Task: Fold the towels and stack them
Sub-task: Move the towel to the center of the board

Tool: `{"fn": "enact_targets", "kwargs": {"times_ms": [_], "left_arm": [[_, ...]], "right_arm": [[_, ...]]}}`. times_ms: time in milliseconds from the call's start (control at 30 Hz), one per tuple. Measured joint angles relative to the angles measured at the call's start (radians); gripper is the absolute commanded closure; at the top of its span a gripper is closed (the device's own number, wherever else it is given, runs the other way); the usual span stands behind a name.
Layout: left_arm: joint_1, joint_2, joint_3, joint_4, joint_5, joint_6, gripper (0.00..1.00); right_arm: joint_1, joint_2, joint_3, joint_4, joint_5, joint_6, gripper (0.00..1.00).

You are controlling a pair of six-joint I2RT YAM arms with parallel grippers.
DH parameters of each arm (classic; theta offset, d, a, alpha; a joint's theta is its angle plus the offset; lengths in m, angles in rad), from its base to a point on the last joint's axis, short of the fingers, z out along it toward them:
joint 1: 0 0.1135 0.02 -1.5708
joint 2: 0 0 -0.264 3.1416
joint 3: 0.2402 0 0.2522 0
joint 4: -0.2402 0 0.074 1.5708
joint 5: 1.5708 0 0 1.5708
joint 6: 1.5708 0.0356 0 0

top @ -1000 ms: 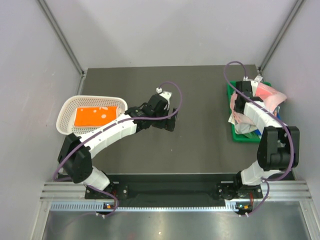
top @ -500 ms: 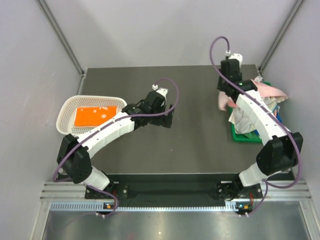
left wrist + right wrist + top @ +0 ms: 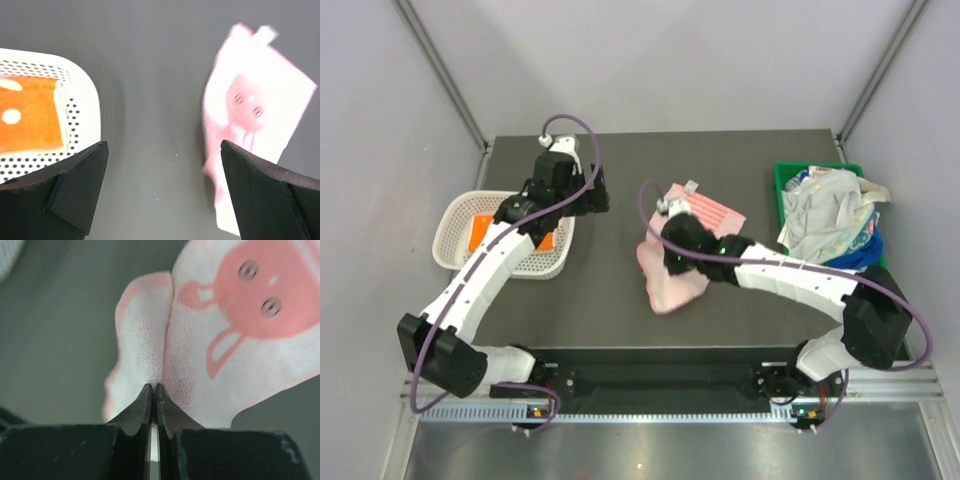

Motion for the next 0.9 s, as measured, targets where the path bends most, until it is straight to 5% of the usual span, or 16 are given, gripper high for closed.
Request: {"fn": "enact_targets", "kwargs": {"times_ms": [300, 600, 800, 900], "left_arm": [[-0.011, 0.134, -0.088, 0.075, 0.151, -0.034, 0.01], [-0.082, 0.466, 0.013, 0.127, 0.208, -0.057, 0.01], [-0.087, 0.637, 0.166, 0.156, 0.235, -0.054, 0.01], [-0.087, 0.724, 0.242, 0.183, 0.245, -0.047, 0.04]], "right_arm": [[0.264, 0.005, -0.172, 0.018, -0.087, 0.087, 0.95], [0.285, -0.140, -0.246, 0.012, -0.132, 0.068, 0.85], [0.282, -0.189, -0.274, -0.031, -0.080, 0.086, 0.54], [0.235, -0.214, -0.274, -0.060, -0.021, 0.107, 0.60]]}}
